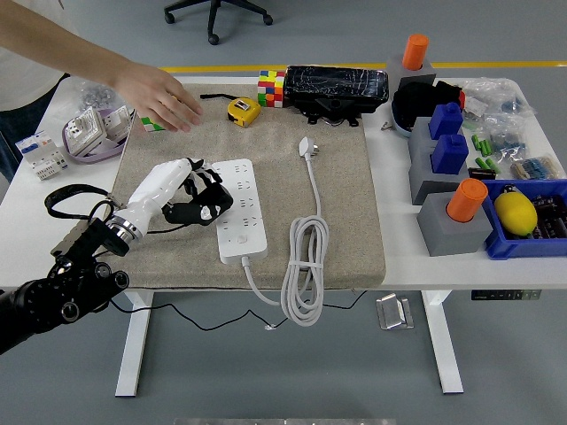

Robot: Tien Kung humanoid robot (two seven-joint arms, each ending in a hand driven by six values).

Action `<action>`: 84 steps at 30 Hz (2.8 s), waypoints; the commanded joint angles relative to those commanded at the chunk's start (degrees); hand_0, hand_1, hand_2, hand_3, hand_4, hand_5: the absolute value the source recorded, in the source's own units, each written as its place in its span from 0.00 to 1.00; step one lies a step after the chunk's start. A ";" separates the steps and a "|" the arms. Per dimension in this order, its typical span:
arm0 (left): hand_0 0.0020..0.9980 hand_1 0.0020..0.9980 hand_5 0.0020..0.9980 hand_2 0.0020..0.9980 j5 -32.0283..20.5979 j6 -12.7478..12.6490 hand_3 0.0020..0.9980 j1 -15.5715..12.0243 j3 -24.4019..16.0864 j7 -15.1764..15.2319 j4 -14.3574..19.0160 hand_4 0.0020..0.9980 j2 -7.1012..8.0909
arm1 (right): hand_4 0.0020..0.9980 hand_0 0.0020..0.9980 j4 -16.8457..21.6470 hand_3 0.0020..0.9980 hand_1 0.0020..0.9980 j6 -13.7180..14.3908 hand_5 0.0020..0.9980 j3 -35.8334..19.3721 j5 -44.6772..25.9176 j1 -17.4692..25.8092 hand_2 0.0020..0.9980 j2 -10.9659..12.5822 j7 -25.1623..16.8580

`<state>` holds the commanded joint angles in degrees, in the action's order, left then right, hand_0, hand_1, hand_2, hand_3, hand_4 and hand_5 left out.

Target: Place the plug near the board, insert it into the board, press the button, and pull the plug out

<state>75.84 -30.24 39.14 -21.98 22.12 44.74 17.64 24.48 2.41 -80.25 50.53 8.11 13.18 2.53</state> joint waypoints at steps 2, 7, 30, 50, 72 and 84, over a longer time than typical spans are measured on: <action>0.33 0.32 0.00 0.37 0.30 -0.43 0.53 0.68 0.93 0.31 -0.55 0.64 0.09 | 0.98 0.62 0.01 0.56 0.68 0.03 0.59 -0.01 -0.01 -0.04 0.66 0.04 -0.04; 0.35 0.35 0.00 0.39 0.68 -0.77 0.53 1.56 2.32 0.49 -1.77 0.63 0.28 | 0.98 0.62 0.07 0.56 0.68 0.04 0.59 0.12 -0.08 -0.14 0.66 0.14 -0.08; 0.42 0.38 0.00 0.42 1.28 -3.67 0.54 4.97 9.85 2.19 -5.81 0.62 -0.33 | 0.98 0.62 0.47 0.57 0.68 0.01 0.59 0.62 -0.14 -0.47 0.66 0.26 -0.14; 0.43 0.40 0.00 0.43 3.14 -4.26 0.54 5.30 11.77 3.04 -6.84 0.62 0.29 | 0.98 0.62 0.85 0.57 0.68 0.07 0.59 0.34 -0.05 -0.50 0.66 0.21 -0.25; 0.48 0.47 0.00 0.54 3.78 -3.97 0.58 6.03 12.83 1.97 -7.45 0.65 0.34 | 0.98 0.62 1.05 0.57 0.68 0.05 0.59 0.39 -0.02 -0.55 0.66 0.13 -0.26; 0.65 0.69 0.06 0.67 3.78 -2.63 0.66 5.99 12.13 0.55 -7.60 0.87 0.56 | 0.98 0.62 1.13 0.57 0.68 0.04 0.59 0.36 0.03 -0.54 0.66 0.10 -0.23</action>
<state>79.62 -32.87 45.13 -9.86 22.67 37.14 18.20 25.61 2.46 -79.89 50.57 7.58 13.28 2.30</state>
